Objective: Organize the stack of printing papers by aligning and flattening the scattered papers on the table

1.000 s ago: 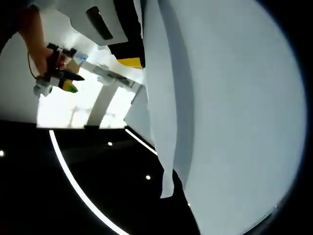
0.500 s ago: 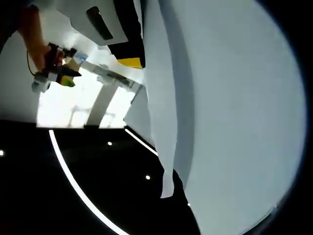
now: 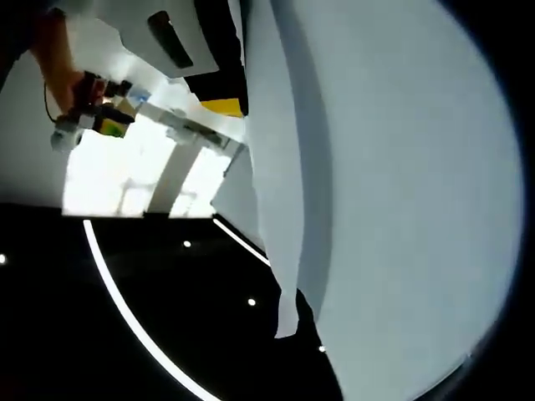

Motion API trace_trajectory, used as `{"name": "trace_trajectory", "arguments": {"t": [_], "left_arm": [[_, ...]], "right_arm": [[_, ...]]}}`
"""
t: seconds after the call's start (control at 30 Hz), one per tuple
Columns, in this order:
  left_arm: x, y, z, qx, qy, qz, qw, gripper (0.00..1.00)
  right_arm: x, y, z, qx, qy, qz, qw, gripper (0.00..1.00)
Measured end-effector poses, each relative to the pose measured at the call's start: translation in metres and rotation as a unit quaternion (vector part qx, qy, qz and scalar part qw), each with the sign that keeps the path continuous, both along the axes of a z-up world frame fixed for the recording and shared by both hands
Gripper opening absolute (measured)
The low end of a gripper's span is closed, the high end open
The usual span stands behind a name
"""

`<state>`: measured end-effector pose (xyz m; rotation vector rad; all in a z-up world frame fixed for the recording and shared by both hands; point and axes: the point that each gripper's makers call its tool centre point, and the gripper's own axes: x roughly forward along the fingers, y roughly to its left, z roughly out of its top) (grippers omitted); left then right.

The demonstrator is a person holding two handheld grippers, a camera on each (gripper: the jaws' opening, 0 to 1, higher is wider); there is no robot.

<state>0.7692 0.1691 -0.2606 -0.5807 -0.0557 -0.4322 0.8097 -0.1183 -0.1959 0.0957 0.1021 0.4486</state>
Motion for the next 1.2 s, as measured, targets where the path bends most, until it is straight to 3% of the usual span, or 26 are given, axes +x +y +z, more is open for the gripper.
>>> {"name": "trace_trajectory", "arguments": {"t": [0.33,0.7,1.2], "left_arm": [[0.0,-0.001,0.0,0.002,0.001,-0.001,1.0,0.06],[0.003,0.002,-0.003,0.007,0.002,0.002,1.0,0.06],[-0.001,0.0,-0.002,0.007,0.0,0.001,1.0,0.06]], "right_arm": [[-0.008,-0.006,-0.014,-0.001,0.012,-0.008,0.9999,0.87],[-0.018,-0.021,-0.006,0.009,0.003,-0.02,0.9998,0.88],[-0.034,-0.039,-0.011,-0.007,0.01,-0.042,0.9991,0.87]]}}
